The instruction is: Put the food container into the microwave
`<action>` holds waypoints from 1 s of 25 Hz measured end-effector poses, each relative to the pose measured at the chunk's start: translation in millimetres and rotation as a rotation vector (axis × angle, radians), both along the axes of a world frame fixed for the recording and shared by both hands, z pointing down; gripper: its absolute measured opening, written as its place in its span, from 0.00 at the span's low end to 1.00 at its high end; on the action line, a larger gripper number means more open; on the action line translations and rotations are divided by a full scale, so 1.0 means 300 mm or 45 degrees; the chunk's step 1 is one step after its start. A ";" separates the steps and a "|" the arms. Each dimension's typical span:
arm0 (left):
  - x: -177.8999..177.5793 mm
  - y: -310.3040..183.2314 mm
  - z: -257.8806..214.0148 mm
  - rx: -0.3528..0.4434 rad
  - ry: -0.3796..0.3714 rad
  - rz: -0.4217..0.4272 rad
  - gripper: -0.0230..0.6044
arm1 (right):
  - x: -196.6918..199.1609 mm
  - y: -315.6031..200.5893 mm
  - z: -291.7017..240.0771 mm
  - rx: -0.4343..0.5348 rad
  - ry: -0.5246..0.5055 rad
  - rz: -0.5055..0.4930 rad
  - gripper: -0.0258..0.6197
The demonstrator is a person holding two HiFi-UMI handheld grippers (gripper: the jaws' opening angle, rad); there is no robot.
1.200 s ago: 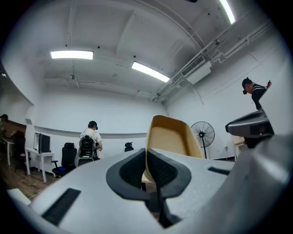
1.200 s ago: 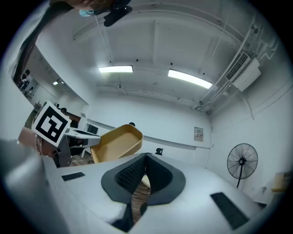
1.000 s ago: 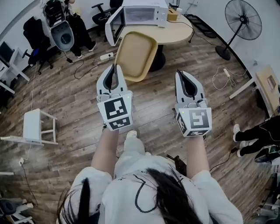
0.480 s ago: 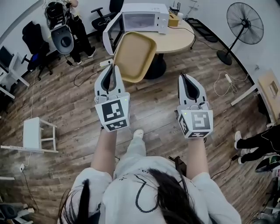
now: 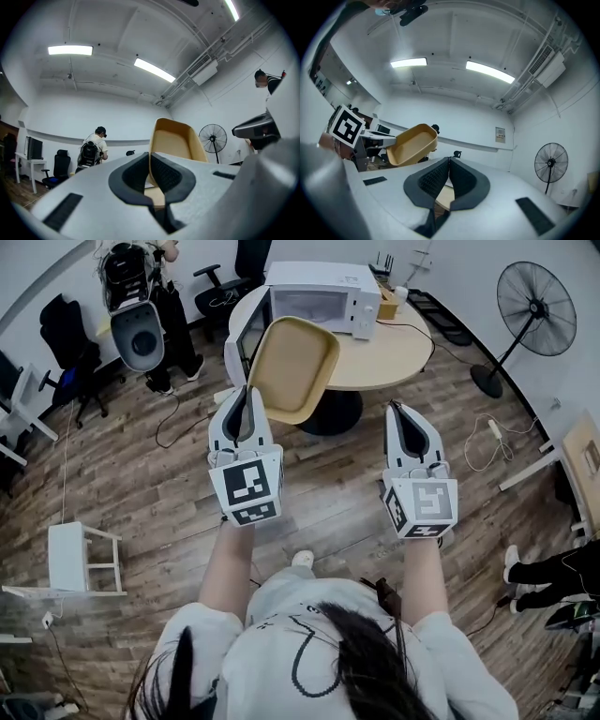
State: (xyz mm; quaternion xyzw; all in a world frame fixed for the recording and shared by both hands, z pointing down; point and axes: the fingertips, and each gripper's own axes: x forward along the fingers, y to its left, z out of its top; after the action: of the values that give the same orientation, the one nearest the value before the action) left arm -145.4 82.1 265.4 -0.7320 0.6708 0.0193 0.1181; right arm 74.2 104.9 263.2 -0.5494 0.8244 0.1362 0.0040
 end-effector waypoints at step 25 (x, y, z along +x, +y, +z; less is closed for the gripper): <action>-0.034 -0.770 0.118 -0.160 0.014 -0.004 0.07 | -0.026 -0.730 0.081 -0.083 -0.010 0.020 0.08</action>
State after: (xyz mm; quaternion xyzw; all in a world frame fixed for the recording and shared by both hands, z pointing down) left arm -155.7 -148.9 300.9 -0.7368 0.6724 -0.0188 0.0682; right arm 66.3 -114.1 287.6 -0.5562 0.8240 0.1070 -0.0115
